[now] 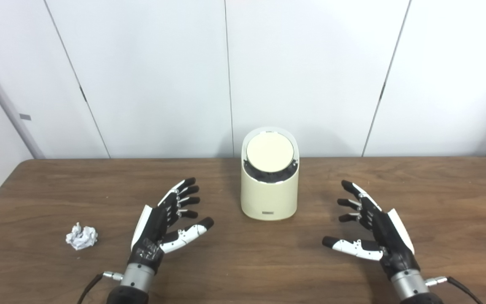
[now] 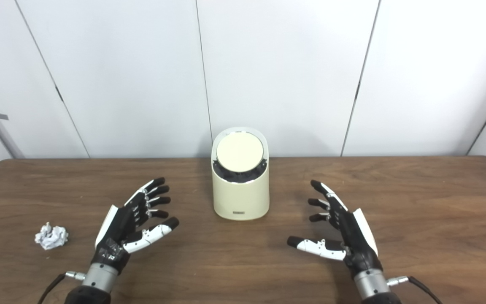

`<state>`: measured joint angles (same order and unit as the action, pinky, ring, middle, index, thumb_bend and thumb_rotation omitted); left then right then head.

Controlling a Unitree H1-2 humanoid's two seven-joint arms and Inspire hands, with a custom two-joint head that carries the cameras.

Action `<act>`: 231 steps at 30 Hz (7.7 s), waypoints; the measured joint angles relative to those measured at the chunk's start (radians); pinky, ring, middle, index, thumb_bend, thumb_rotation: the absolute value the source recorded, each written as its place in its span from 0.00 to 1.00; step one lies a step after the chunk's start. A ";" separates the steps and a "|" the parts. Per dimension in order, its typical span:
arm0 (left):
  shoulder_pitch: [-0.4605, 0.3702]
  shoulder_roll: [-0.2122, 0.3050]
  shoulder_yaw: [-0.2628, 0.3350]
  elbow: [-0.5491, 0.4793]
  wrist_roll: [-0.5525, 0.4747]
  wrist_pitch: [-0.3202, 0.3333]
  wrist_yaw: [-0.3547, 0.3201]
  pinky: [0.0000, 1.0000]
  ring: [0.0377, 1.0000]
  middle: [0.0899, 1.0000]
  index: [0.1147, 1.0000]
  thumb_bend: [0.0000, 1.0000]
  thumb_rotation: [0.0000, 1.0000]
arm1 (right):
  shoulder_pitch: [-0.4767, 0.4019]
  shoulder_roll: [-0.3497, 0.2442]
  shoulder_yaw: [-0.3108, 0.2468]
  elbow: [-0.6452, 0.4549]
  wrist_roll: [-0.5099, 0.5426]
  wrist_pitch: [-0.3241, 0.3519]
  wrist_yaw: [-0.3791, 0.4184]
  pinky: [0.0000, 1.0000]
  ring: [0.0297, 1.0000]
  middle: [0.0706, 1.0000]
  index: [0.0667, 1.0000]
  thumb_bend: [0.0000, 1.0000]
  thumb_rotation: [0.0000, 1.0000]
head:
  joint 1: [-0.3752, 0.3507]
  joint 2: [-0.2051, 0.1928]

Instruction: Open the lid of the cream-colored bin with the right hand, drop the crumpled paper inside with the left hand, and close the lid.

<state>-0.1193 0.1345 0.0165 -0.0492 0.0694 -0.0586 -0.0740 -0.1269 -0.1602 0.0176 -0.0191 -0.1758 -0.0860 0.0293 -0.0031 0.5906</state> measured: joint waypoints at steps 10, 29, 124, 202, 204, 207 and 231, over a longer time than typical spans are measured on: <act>-0.001 0.002 0.001 0.000 -0.001 0.000 -0.001 0.66 0.79 0.85 0.89 0.75 0.25 | -0.003 0.002 0.001 0.002 -0.003 0.000 0.000 0.64 0.80 0.91 0.88 0.82 0.28 | -0.005 -0.005; -0.008 0.008 0.002 0.006 -0.001 -0.003 -0.010 0.66 0.79 0.84 0.89 0.74 0.26 | -0.210 0.052 0.026 -0.049 -0.150 0.140 -0.051 0.65 0.80 0.87 0.89 0.77 0.49 | -0.017 -0.051; 0.015 0.020 -0.030 -0.019 0.005 0.002 -0.021 0.65 0.78 0.85 0.89 0.73 0.22 | -0.549 0.026 0.195 0.233 -0.286 0.365 -0.005 0.66 0.83 0.89 0.89 0.94 0.26 | 0.011 0.000; 0.032 0.011 -0.040 -0.038 0.000 0.038 -0.044 0.65 0.79 0.86 0.89 0.73 0.19 | -0.177 -0.035 0.006 0.080 -0.123 0.254 -0.046 0.63 0.77 0.84 0.89 0.70 0.36 | 0.069 0.021; 0.032 0.010 -0.040 -0.039 0.002 0.038 -0.044 0.65 0.78 0.86 0.89 0.72 0.20 | -0.167 -0.040 0.020 0.080 -0.125 0.212 -0.046 0.62 0.77 0.84 0.88 0.73 0.32 | 0.083 0.021; 0.032 0.006 -0.041 -0.039 0.007 0.038 -0.041 0.66 0.77 0.85 0.89 0.73 0.21 | -0.153 -0.057 0.036 0.080 -0.137 0.168 -0.045 0.63 0.78 0.85 0.89 0.75 0.27 | 0.151 0.017; 0.033 0.076 -0.050 -0.322 0.200 0.284 -0.052 0.58 0.72 0.77 0.79 0.70 0.11 | -0.143 -0.125 0.029 0.041 -0.153 0.201 0.012 0.56 0.77 0.87 0.90 0.75 0.10 | 0.477 -0.049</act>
<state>-0.0866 0.2101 -0.0330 -0.3713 0.2697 0.2255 -0.1263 -0.2696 -0.2850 0.0467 0.0220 -0.3292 0.1148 0.0417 0.4740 0.5415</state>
